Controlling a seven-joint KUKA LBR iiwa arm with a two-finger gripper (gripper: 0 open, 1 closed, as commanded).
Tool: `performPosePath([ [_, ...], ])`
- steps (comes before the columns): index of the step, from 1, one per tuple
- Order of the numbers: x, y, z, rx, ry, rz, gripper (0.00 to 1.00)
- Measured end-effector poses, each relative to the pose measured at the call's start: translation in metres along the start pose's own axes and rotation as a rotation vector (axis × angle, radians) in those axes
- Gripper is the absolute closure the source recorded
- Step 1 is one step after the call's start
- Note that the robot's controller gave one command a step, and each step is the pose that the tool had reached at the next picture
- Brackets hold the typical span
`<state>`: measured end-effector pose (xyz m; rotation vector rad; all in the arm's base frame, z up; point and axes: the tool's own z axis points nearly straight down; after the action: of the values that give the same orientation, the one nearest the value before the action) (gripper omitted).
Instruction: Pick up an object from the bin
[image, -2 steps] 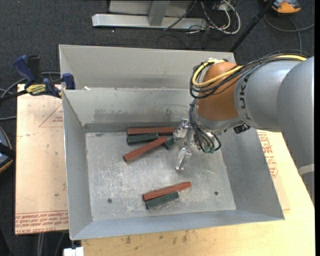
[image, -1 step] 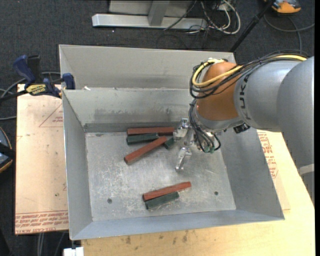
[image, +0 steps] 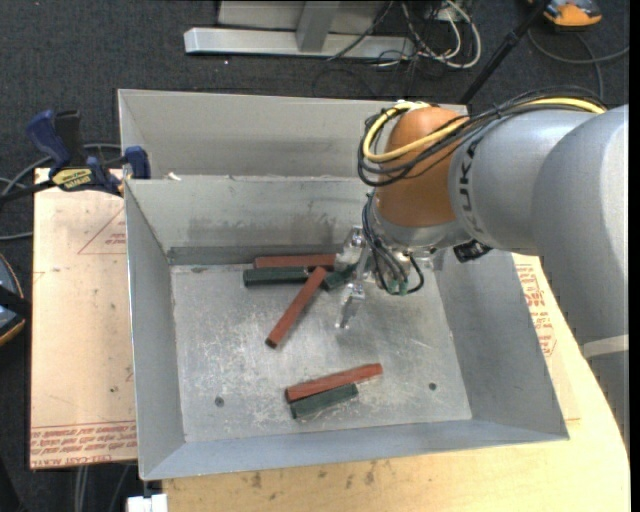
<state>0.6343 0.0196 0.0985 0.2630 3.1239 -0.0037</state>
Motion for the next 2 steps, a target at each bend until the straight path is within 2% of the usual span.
performPosePath([
  [1,-0.0131,0.0484,0.006,-0.006,-0.003,-0.183,1.0],
  [2,-0.0131,0.0485,0.006,-0.005,-0.003,-0.183,1.0],
])
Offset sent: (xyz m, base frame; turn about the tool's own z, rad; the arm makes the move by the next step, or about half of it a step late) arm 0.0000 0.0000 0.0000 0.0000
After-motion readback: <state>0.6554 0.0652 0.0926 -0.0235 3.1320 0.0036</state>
